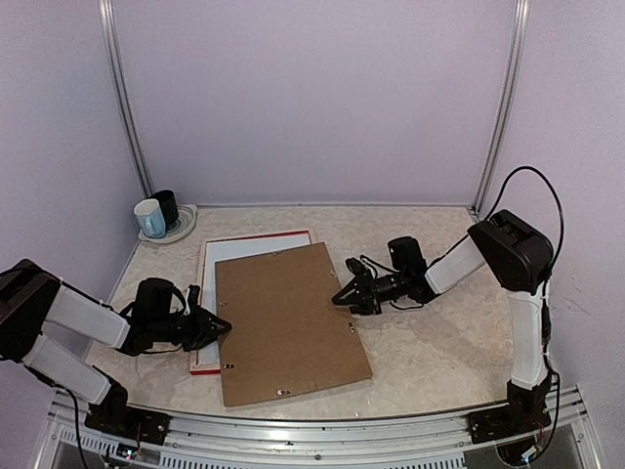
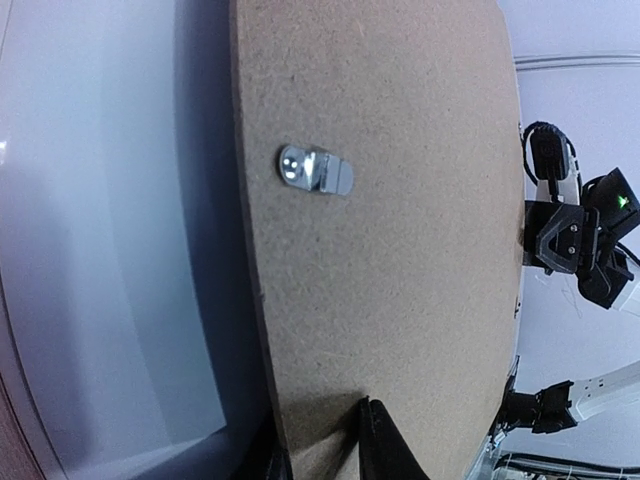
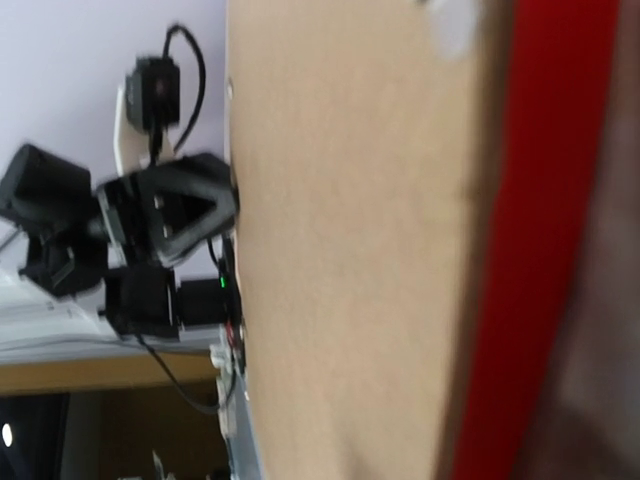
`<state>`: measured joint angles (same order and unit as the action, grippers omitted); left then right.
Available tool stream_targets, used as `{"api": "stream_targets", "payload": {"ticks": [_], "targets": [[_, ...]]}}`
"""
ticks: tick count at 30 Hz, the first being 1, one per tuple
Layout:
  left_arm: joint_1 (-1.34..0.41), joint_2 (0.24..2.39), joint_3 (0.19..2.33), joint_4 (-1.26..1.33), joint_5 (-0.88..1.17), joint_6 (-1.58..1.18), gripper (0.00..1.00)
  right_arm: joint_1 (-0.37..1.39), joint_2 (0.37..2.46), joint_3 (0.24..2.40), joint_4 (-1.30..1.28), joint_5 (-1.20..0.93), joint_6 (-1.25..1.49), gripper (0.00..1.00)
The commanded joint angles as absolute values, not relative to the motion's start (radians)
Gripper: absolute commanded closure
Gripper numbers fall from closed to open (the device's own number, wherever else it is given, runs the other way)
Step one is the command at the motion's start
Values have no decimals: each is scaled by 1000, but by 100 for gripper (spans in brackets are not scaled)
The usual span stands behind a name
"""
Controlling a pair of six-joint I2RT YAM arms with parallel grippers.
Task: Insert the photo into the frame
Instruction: Pass from the left arm to the right
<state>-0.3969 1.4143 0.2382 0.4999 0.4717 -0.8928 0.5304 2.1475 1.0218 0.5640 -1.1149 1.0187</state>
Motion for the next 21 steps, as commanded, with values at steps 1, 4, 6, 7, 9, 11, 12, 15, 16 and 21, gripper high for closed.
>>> {"api": "stream_targets", "payload": {"ticks": [1,4,6,7,9,11,12,15,16,21], "targets": [[-411,1418,244,487,426,-855,80,594,2111,1061,556,-1245,944,75],[-411,1418,244,488,428,-857,80,594,2104,1052,562,-1244,946,77],[-412,1420,245,489,428,-858,80,593,2105,1053,558,-1241,946,80],[-411,1419,245,489,429,-858,80,593,2106,1053,558,-1241,948,82],[-412,1417,247,487,431,-860,80,594,2110,1056,555,-1240,948,87],[-411,1415,247,485,431,-861,80,593,2116,1056,559,-1241,952,91],[-412,1414,248,482,431,-860,80,594,2117,1057,561,-1242,955,93],[-411,1407,249,477,428,-859,80,593,2124,1050,591,-1245,976,98],[-412,1406,249,474,428,-858,80,593,2127,1048,603,-1247,985,99],[-411,1399,250,465,425,-855,76,594,2136,1037,660,-1250,1028,100]]}}
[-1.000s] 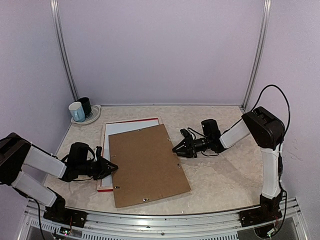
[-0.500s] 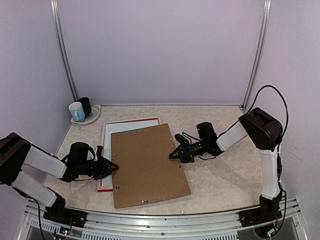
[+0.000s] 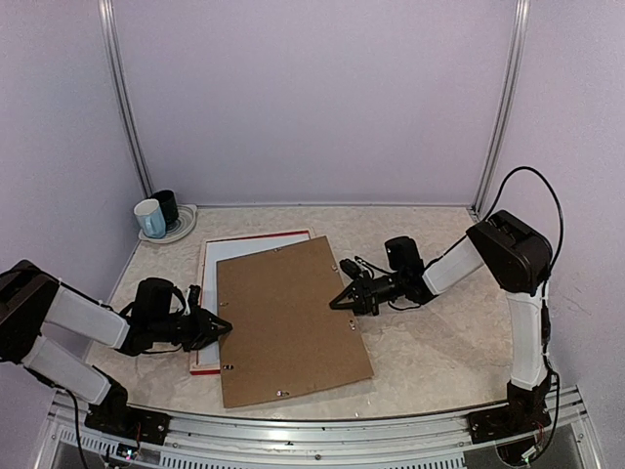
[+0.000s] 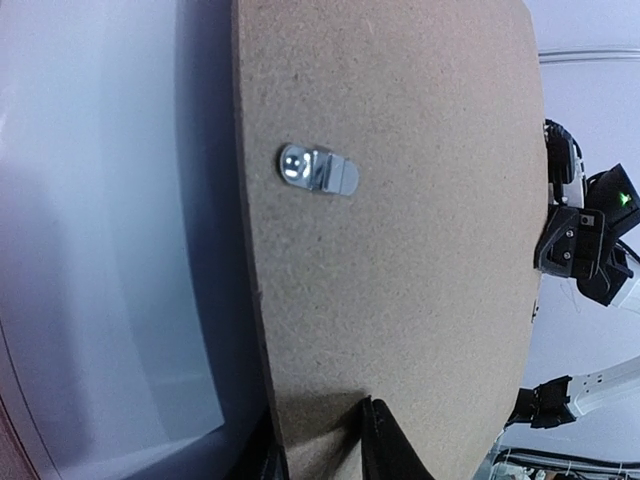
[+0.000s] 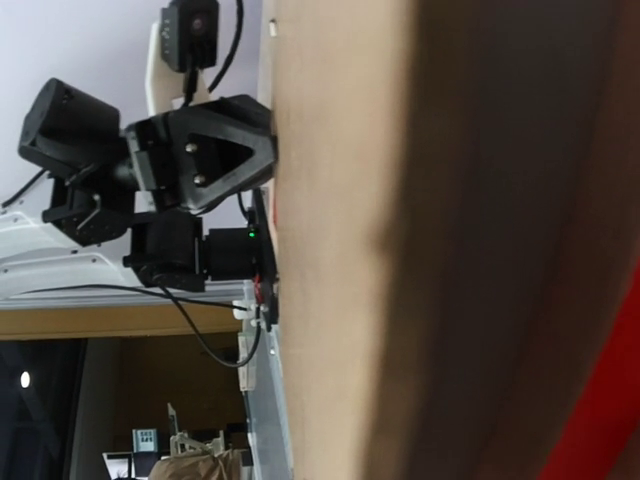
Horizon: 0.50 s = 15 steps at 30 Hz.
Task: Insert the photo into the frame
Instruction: Pass from the left arm to the right
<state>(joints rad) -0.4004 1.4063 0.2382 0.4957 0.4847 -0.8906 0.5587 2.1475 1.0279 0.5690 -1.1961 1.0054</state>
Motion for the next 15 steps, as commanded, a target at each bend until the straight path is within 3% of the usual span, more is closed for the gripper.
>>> {"api": "stream_targets", "payload": {"ticks": [1,15], "targets": [[-411,1398,250,463,425,-854,74,593,2139,1033,676,-1252,1041,100],[-393,1354,265,409,423,-840,51,582,2201,942,1101,-1241,1325,100]]}}
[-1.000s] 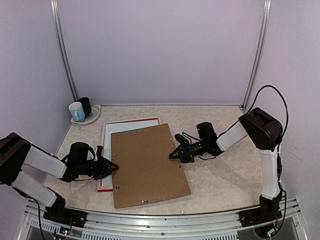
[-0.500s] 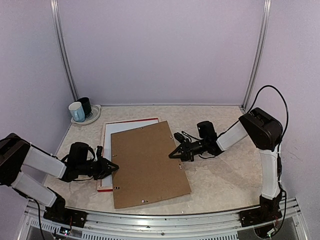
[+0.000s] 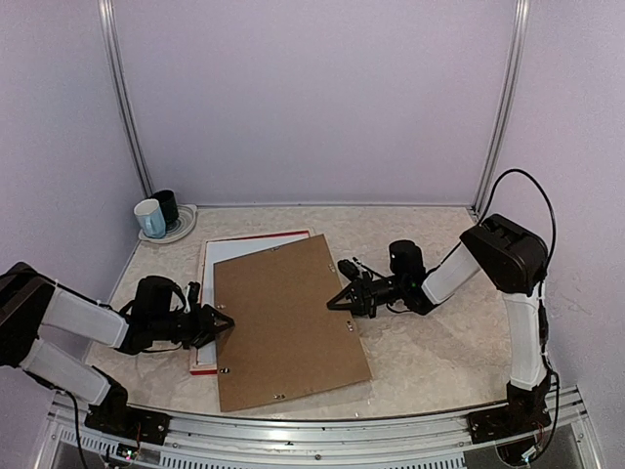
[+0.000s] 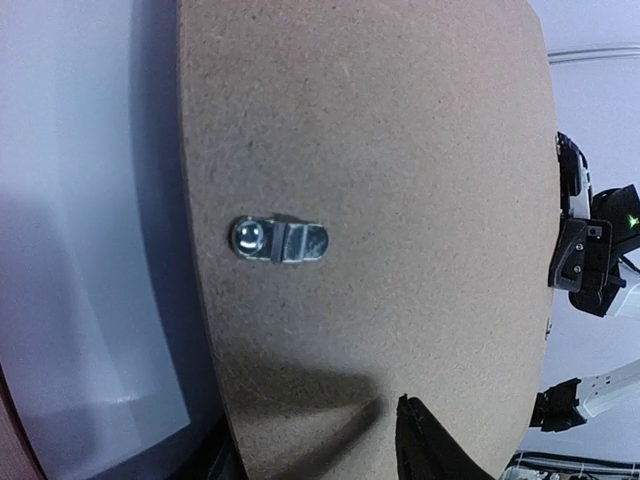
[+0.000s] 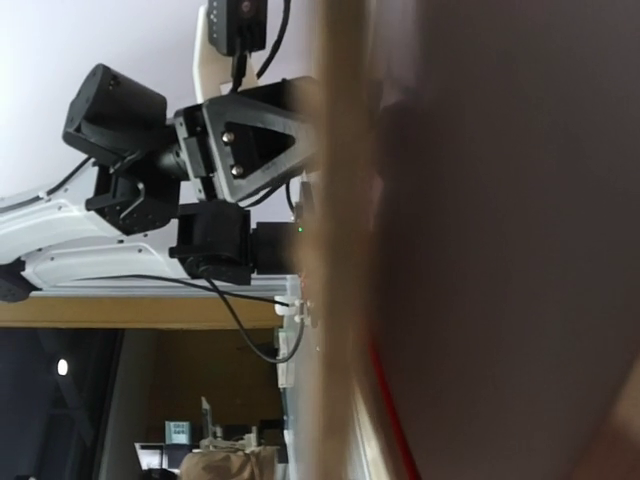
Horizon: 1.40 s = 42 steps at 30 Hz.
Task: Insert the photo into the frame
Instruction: Pass from the left arm to the right
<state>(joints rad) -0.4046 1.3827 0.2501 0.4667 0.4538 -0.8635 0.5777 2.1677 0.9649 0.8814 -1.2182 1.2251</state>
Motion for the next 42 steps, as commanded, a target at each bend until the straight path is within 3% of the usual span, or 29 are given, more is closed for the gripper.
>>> {"api": "stream_targets", "payload": {"ticks": [1,11,26,42], "targets": [[-390,1346,265,401,423,-838,50,580,2207,938,1128,-1240,1346,100],[-369,1231,272,316,428,-837,42,558,2230,914,1247,-1217,1434,100],[-271,1003,328,80,367,-802,36,537,2219,986,1134,-1182,1409,100],[-133,1098,290,136,335,-790,37,529,2295,1181,959,-1171,1373,100]]}}
